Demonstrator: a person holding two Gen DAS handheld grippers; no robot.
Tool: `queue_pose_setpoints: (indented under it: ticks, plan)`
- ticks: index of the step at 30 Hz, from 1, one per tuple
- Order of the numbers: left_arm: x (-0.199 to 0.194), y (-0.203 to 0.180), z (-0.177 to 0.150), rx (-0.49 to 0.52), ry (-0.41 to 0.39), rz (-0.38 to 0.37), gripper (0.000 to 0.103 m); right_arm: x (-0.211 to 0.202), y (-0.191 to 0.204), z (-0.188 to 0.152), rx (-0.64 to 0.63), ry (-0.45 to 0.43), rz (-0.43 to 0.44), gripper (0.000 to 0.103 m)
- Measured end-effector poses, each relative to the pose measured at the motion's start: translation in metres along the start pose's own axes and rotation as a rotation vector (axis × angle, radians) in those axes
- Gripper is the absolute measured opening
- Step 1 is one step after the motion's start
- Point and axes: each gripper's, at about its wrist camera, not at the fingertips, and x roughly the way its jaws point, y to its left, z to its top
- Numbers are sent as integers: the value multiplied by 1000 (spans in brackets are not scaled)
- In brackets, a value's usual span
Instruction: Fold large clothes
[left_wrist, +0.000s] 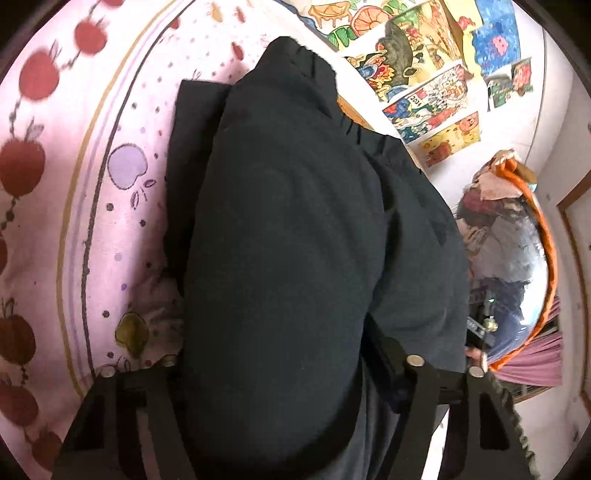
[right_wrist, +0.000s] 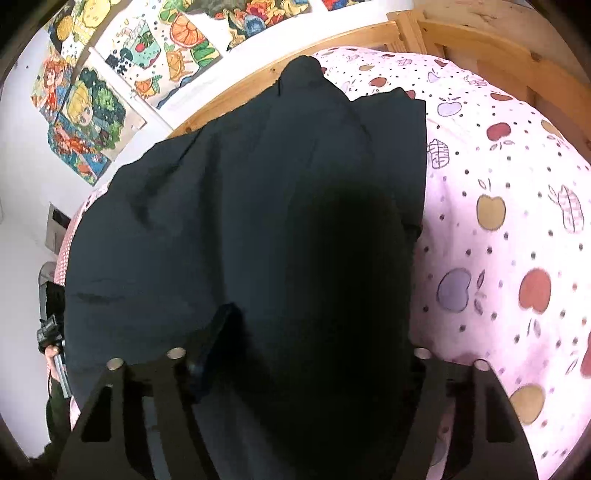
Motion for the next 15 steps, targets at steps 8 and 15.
queue_pose_setpoints:
  ticks: [8, 15]
  plan:
    - [-17, -25, 8, -35, -15, 68, 47, -4, 27, 4, 9, -29, -139, 55]
    - [-30, -71, 9, 42, -66, 139, 36, -29, 30, 4, 2, -73, -123, 22]
